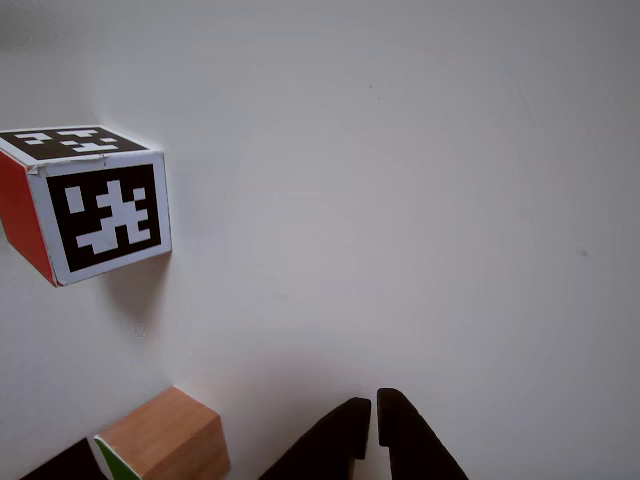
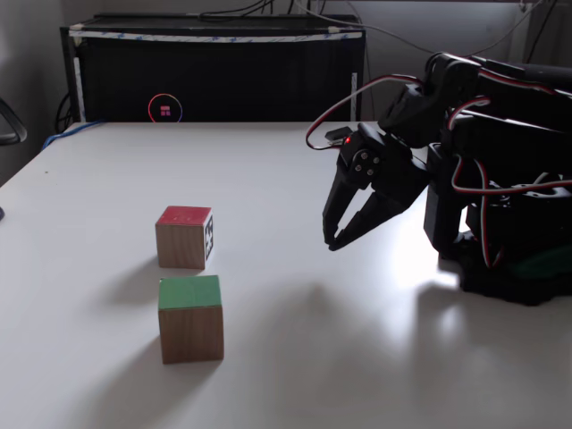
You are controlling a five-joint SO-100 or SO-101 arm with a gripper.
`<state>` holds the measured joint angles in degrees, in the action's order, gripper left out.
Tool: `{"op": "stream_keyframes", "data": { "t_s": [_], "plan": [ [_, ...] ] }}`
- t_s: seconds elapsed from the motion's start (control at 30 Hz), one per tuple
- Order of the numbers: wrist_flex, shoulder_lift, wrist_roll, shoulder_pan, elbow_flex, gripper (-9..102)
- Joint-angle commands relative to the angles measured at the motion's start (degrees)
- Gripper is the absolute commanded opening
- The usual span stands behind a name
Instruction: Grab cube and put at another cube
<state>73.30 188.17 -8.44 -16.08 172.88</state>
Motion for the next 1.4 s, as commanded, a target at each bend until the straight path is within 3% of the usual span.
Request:
{"op": "stream_keyframes", "data": {
  "t_s": [0.0,0.47,0.57,0.67,1.0,1.2,1.37],
  "plan": [
    [0.62,0.18,2.64,2.02,-2.81,0],
    [-0.26,0.26,5.01,2.02,-3.16,0],
    [0.09,0.26,7.65,3.25,-9.49,0],
    [-0.44,-1.41,9.49,6.42,-14.50,7],
    [-10.46,-18.72,22.59,18.81,-20.92,34],
    [-13.01,-38.58,26.19,22.59,-32.78,36],
    [-10.02,-57.22,28.74,22.94,-46.93,36]
  ]
}}
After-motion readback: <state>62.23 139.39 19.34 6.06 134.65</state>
